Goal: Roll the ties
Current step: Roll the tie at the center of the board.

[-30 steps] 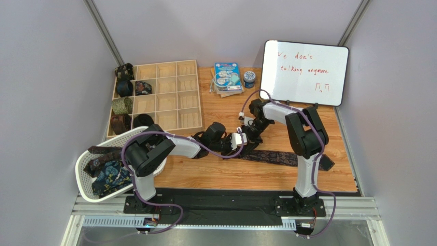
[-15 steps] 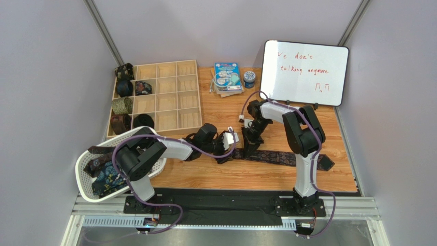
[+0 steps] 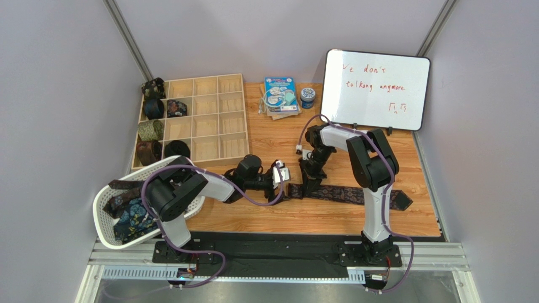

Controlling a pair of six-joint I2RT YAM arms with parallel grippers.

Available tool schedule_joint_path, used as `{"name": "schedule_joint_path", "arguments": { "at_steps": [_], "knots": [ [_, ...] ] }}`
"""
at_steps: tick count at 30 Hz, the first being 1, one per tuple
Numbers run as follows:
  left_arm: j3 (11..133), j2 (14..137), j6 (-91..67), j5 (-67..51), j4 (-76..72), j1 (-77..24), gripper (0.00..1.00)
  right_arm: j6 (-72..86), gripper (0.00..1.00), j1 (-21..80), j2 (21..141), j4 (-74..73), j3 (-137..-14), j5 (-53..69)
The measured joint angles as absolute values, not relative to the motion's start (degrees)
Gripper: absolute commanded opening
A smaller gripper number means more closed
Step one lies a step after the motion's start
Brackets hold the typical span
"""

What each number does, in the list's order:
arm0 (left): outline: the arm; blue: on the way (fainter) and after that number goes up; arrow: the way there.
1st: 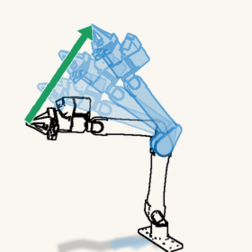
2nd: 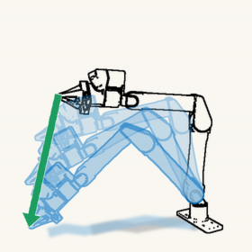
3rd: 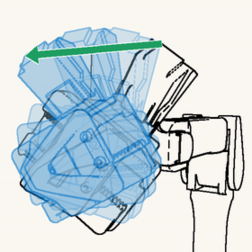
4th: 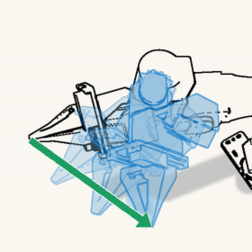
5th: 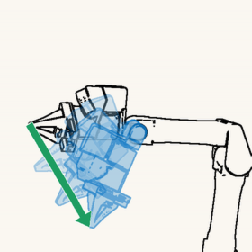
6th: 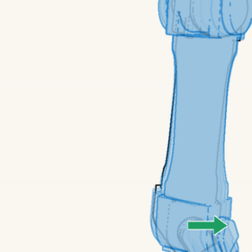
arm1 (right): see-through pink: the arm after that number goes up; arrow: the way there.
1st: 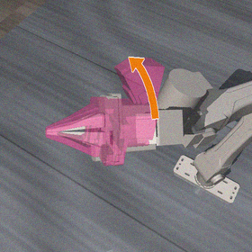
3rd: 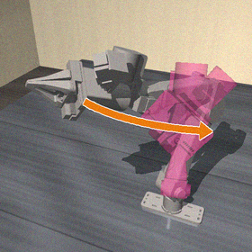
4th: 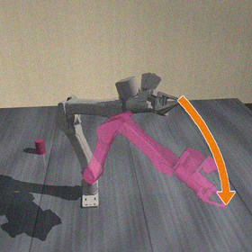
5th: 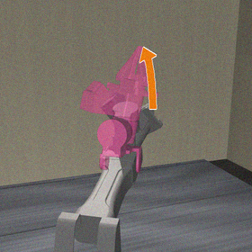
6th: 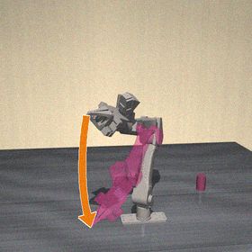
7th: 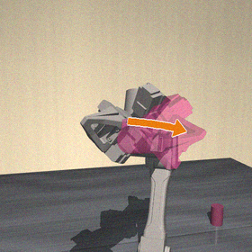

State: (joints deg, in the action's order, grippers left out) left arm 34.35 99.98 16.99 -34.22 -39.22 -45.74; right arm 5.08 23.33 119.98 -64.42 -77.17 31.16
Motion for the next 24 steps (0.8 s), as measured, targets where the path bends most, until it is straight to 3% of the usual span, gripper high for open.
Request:
{"name": "schedule_joint_path", "arguments": {
  "at_steps": [5,8,11,15,16,24],
  "knots": [
    [35.7,102.1,20.7,-35.8,-39.6,-46.7,0.95,4.7,0.0,23.3,120.6,-65.1,-77.8,31.3],
    [37.6,104.1,22.0,-35.4,-39.6,-47.9,0.88,4.6,0.0,23.3,120.6,-65.1,-77.8,31.3],
    [39.9,106.1,22.5,-34.4,-38.3,-48.6,0.71,4.3,0.0,23.3,120.6,-65.2,-77.8,31.5],
    [42.1,107.6,22.5,-33.4,-35.9,-48.8,0.35,4.0,0.0,23.3,120.6,-65.2,-77.9,31.7],
    [42.1,107.6,22.4,-33.4,-35.8,-48.9,0.31,4.0,0.0,23.3,120.6,-65.2,-78.0,31.8],
    [39.8,105.1,18.2,-28.6,-35.4,-49.4,0.24,5.4,0.0,23.1,118.8,-60.4,-76.8,33.5]
  ]
}}
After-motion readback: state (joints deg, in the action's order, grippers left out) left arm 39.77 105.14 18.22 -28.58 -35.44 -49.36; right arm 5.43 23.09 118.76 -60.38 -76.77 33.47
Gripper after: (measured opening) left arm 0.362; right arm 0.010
